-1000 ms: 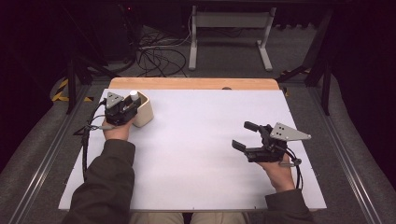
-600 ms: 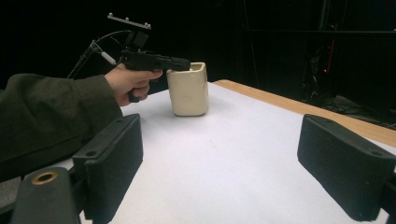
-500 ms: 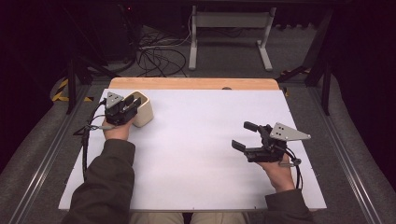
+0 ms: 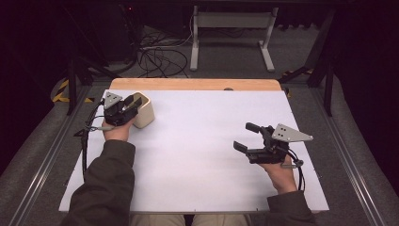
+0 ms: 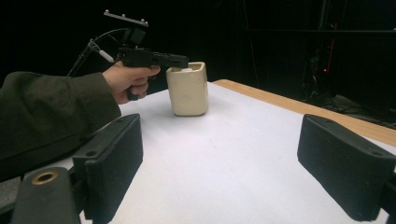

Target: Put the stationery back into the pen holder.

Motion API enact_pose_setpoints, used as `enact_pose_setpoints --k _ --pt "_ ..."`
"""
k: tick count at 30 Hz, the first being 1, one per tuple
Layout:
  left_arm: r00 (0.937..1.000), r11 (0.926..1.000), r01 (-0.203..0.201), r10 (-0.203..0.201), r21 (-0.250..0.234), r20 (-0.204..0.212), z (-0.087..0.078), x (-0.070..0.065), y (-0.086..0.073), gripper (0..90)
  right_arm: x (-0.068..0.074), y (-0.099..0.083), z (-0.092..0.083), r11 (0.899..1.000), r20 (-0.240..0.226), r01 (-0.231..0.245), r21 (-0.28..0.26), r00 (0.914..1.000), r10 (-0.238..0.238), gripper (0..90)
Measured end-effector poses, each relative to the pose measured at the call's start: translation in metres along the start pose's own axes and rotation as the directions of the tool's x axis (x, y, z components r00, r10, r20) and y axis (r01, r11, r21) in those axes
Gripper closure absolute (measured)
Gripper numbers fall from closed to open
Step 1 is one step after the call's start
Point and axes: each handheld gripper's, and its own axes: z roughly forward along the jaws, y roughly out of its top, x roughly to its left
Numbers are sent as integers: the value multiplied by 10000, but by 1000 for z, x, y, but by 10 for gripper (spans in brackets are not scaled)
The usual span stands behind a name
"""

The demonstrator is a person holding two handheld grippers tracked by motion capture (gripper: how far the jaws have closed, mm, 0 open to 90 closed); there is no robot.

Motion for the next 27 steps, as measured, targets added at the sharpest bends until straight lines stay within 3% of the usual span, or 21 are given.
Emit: enact_pose_setpoints --k 16,27 --pt "9995 9995 -7 18 -324 324 -4 -8 5 509 0 0 0 10000 27 -2 25 10000 2 150" --pt "9966 9984 -294 330 -481 752 -8 -22 10 453 1 0 -5 10000 147 -34 -27 9999 35 150"
